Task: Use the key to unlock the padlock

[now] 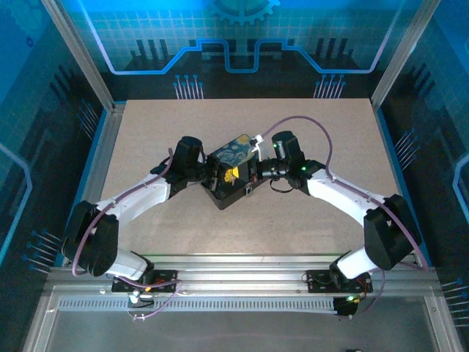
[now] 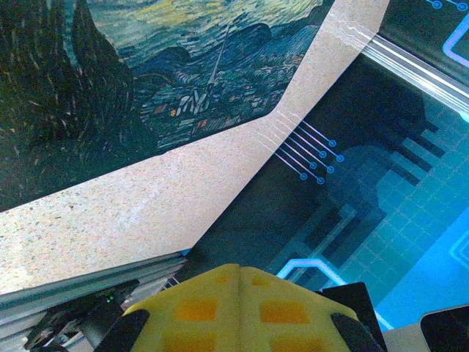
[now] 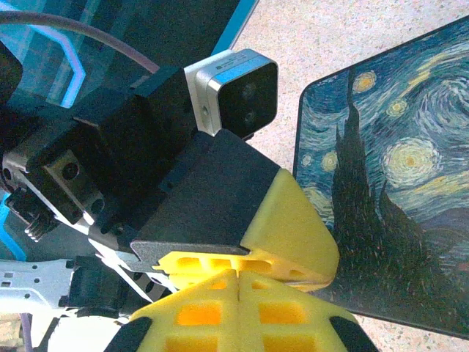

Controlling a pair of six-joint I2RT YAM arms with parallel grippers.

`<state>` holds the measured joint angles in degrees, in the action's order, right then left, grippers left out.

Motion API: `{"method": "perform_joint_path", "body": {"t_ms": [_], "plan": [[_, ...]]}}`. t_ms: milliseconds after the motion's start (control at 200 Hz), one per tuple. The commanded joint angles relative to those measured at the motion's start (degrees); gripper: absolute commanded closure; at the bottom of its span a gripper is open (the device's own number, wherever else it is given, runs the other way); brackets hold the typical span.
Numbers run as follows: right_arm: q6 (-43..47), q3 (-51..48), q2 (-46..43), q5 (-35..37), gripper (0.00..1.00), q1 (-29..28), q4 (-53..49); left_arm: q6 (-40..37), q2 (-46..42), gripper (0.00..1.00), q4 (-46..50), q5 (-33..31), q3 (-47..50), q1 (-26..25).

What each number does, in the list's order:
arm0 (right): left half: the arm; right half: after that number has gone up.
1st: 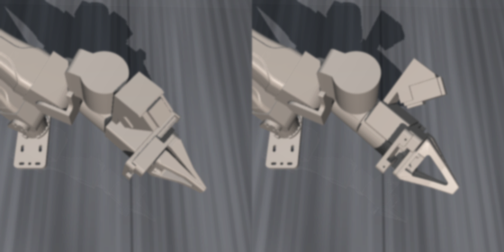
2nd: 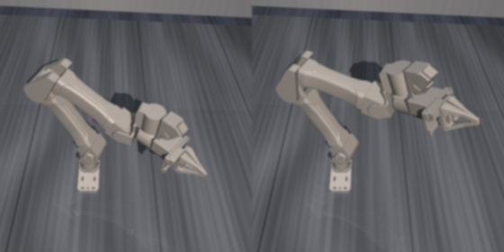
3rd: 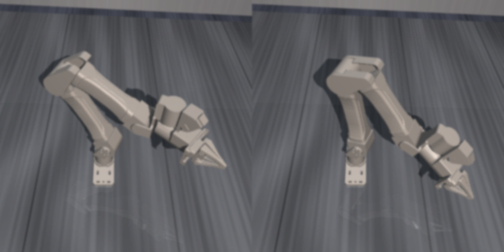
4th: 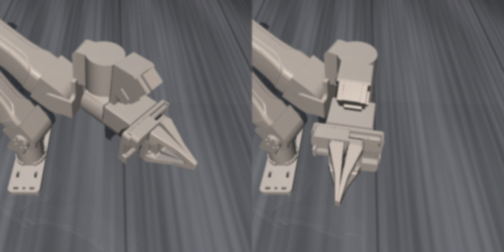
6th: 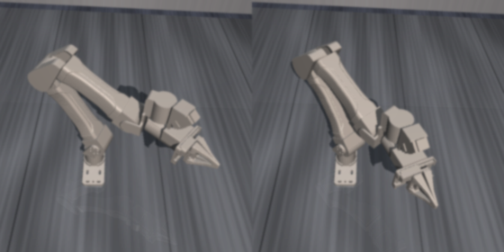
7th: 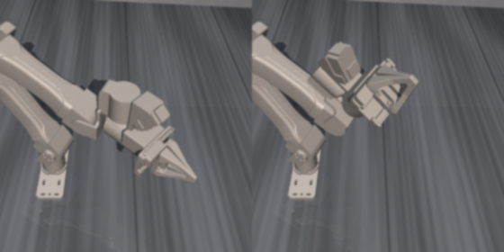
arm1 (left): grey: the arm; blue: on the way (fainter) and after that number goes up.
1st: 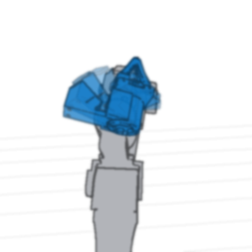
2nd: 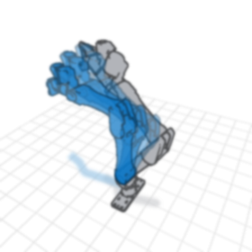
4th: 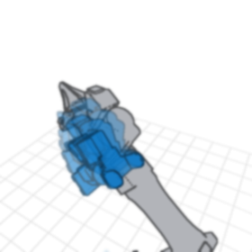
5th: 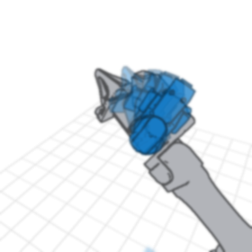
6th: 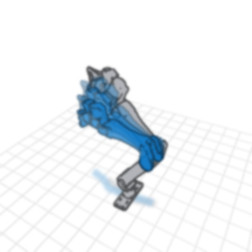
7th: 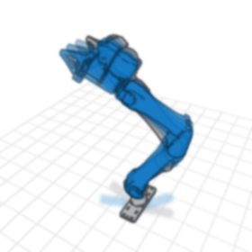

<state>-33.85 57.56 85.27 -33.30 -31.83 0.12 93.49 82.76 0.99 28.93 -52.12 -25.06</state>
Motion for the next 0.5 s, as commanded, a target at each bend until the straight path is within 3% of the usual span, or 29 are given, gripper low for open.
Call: {"method": "perform_joint_path", "body": {"t_ms": [0, 85, 285, 495], "plan": [[0.49, -1.09, -1.6, 0.81, 1.0, 0.81, 0.07, -2.62, -1.8, 1.0, 2.5, 0.08, 0.69, 0.98], [0.24, -1.78, -1.84, 0.92, 0.98, 1.26, -0.21, -6.69, -2.1, 1.0, 5.03, -1.03, -1.04, 0.98], [-3.87, -2.93, -2.28, 0.4, 0.72, 1.97, 1.8, -24.94, -1.46, 1.0, 14.77, -5.79, -8.69, 1.03], [-13.44, -5.7, -3.26, 1.5, 0.63, 0.98, 9.98, -28.38, -1.55, 1.0, 10.25, -6.38, -6.82, 0.98]]}}
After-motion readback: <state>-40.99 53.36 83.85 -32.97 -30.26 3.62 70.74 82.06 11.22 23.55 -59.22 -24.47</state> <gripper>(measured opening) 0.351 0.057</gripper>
